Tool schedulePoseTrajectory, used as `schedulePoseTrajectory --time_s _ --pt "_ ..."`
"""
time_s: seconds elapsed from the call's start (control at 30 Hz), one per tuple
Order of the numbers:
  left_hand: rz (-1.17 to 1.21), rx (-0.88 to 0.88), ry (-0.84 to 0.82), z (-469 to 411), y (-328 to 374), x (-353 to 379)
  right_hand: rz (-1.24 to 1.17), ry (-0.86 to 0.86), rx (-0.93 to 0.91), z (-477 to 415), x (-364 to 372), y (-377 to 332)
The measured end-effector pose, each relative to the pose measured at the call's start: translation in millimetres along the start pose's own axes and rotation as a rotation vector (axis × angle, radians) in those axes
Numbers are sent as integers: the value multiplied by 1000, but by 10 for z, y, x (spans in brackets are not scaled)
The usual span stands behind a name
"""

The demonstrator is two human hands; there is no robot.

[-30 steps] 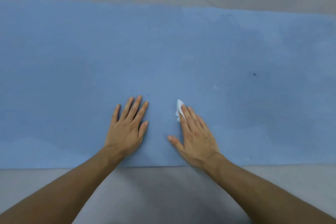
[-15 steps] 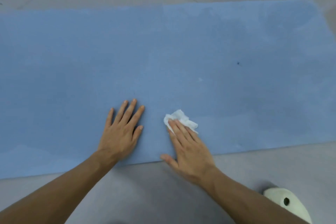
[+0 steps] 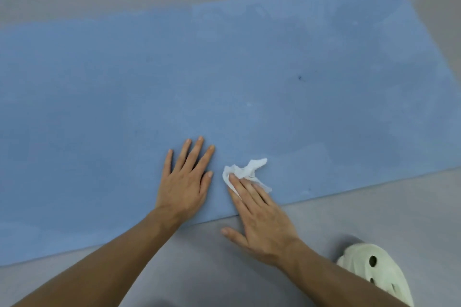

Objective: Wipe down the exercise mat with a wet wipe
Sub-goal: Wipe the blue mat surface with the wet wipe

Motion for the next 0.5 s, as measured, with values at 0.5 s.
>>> schedulePoseTrajectory --time_s 0.5 --pt "-43 282 21 -728 671 66 -156 98 283 -75 -107 280"
Point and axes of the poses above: each hand's wrist, its own z-axis away from the middle knuckle, its own x-axis out of the palm, y = z × x, the point moved 10 cm from there along -z, towards the middle knuckle, and after that the axes turned 10 degrees about x, right-handed, at the moved point
